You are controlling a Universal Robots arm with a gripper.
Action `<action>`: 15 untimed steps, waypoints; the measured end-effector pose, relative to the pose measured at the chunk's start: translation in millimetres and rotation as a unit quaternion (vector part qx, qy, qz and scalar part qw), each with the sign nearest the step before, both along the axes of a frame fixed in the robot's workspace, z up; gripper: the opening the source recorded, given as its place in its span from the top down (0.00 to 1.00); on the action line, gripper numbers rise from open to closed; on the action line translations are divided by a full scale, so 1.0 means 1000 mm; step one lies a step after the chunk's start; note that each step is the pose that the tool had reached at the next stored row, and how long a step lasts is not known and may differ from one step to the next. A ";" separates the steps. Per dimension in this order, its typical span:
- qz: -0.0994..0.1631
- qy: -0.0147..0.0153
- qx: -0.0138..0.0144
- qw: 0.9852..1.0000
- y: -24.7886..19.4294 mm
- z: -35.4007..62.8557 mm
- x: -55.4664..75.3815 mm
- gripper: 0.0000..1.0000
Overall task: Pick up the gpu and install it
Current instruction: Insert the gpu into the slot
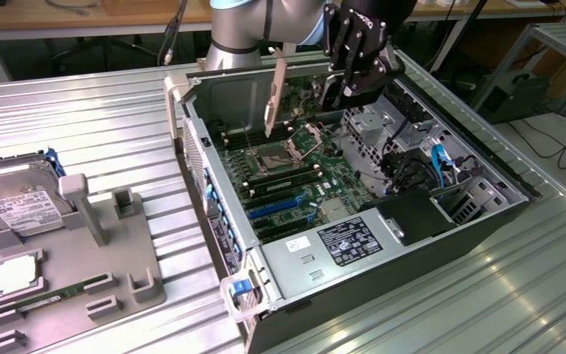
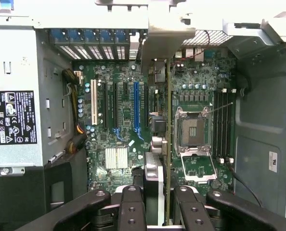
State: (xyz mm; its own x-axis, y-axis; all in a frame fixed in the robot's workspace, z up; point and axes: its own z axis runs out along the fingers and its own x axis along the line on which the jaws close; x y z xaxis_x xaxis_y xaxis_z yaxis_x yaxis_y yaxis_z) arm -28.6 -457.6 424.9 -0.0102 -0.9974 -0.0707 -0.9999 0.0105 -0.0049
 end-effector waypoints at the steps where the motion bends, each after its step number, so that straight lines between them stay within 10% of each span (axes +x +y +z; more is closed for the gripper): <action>1: 0.000 0.000 0.000 1.000 -0.0001 -0.0012 0.000 0.72; 15: 0.000 0.000 0.000 1.000 -0.0012 -0.0215 0.000 0.72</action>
State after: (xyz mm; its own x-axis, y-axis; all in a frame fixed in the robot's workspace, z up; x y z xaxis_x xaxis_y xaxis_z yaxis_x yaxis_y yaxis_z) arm -28.6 -458.8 403.5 -0.0102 -0.9975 -0.0706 -0.9999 0.0106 -0.0054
